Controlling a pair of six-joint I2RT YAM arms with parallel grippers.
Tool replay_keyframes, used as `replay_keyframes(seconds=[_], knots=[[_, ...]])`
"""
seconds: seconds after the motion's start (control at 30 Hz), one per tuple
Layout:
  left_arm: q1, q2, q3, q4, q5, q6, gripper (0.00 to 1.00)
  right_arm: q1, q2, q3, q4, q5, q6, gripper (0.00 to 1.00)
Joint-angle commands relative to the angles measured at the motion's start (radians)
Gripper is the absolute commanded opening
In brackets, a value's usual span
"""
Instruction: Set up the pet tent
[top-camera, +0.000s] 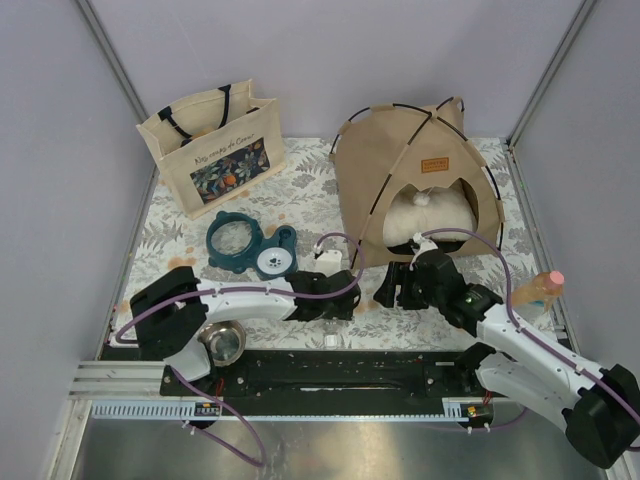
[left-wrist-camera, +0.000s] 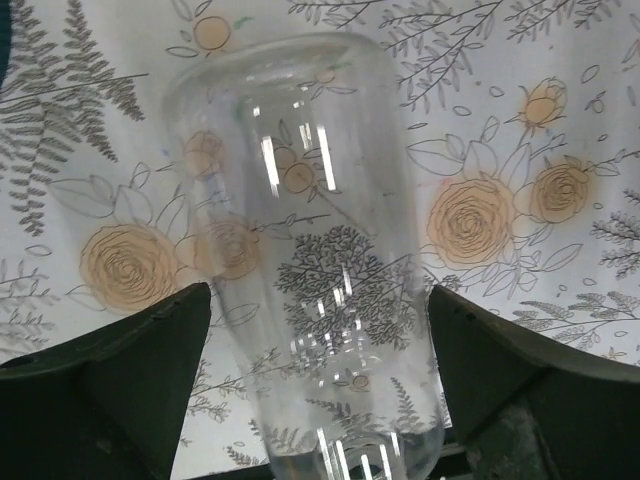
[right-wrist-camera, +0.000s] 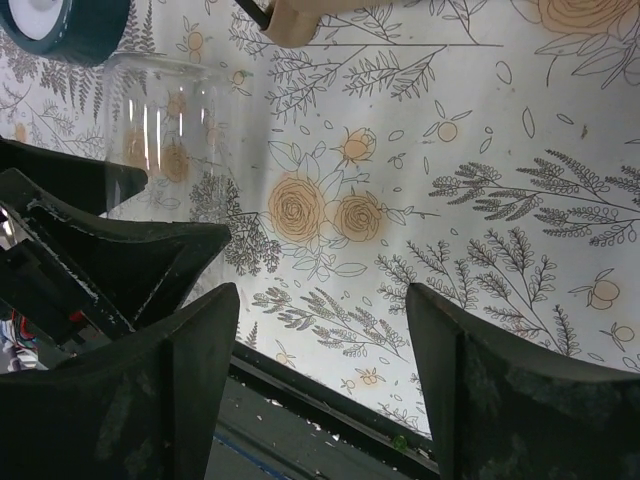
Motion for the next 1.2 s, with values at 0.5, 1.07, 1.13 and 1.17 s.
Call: replay_keyframes(seconds=[0.5,1.07,1.13,1.17], knots=[[0.074,-0.377,-0.052,-0.055,-0.141,0.052,0.60,0.022,-0.067,0.189,-0.043,0.085,-0.100,0.78],[0.131,-0.920,0.075,-0.465,-0.395,0.105,0.63,0.276,0.526,0.651,0.235,0.213,-0.327,0.73],[0.133,-0.948,0.068,-0.474,-0.389,0.101,0.63,0.278,0.632,0.757,0.232,0.250,-0.366,0.73],[0.133,-0.964,0.066,-0.480,-0.384,0.096,0.64,0.278,0.694,0.807,0.226,0.274,-0.390,0.73]])
